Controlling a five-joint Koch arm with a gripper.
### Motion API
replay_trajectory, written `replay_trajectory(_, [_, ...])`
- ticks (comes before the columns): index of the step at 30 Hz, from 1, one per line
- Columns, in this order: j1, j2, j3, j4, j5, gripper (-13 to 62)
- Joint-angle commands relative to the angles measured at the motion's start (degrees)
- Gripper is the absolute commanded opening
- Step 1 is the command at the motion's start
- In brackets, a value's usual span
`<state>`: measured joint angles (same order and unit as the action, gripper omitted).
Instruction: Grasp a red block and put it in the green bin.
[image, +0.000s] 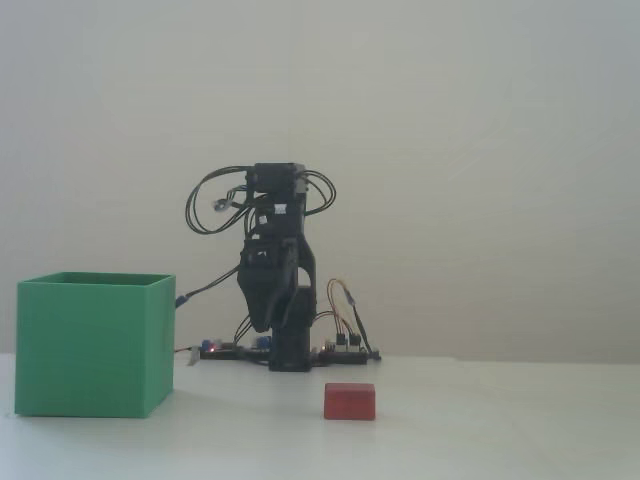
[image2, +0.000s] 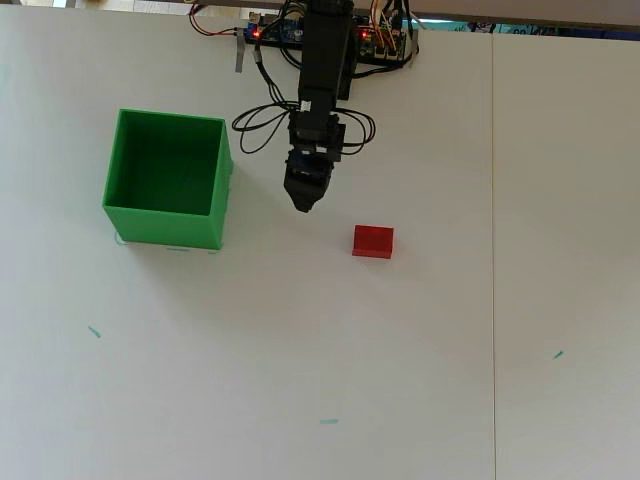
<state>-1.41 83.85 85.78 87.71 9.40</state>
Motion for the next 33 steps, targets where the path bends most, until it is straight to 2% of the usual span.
replay_trajectory(1, [-1.3, -0.9, -4.7, 0.1, -0.4, 35.3])
replay_trajectory(12, [-16.1, -10.5, -12.4, 0.3, 3.3, 35.7])
replay_trajectory(33, [-22.6, -20.4, -20.5, 1.0, 6.5, 35.7])
